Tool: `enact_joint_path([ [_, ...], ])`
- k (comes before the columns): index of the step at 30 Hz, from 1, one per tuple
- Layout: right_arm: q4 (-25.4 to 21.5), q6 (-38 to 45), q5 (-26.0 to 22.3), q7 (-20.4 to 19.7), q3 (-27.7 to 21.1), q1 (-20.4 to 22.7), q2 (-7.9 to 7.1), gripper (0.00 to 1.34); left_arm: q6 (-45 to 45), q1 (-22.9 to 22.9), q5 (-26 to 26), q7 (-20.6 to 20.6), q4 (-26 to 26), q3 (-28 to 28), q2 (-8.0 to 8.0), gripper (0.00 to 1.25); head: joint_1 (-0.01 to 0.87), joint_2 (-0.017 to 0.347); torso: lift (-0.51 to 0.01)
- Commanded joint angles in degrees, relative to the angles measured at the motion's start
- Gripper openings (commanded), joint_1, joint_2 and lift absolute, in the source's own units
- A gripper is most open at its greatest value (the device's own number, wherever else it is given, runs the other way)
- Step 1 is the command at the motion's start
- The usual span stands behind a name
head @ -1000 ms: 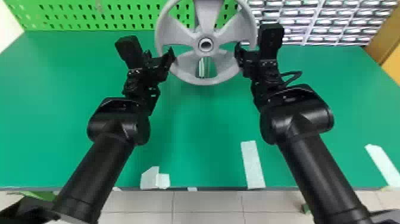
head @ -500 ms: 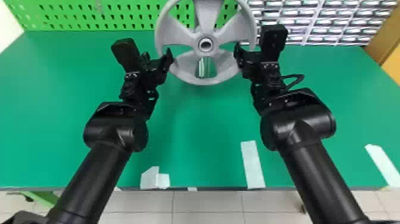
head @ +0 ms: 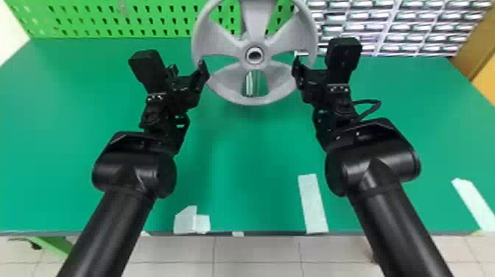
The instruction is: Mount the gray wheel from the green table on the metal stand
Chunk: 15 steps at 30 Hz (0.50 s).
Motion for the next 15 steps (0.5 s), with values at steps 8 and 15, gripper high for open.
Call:
enact_joint_path([
  [8,-2.91,-0.59,-0.35,0.00,0.39,2.34,-0.81,0.82,1.27,3.76,-1.08,0.00,-5.03,2.12,0.18,0.76,0.867,0.052,-0.100],
  [15,-4.05,-1.12,-0.79,0.00,0.83,3.58,-1.16,0.82,1.80,6.04,-2.05,0.00,-7.93,3.09,0.53,0.76,0.867,0.052,-0.100],
])
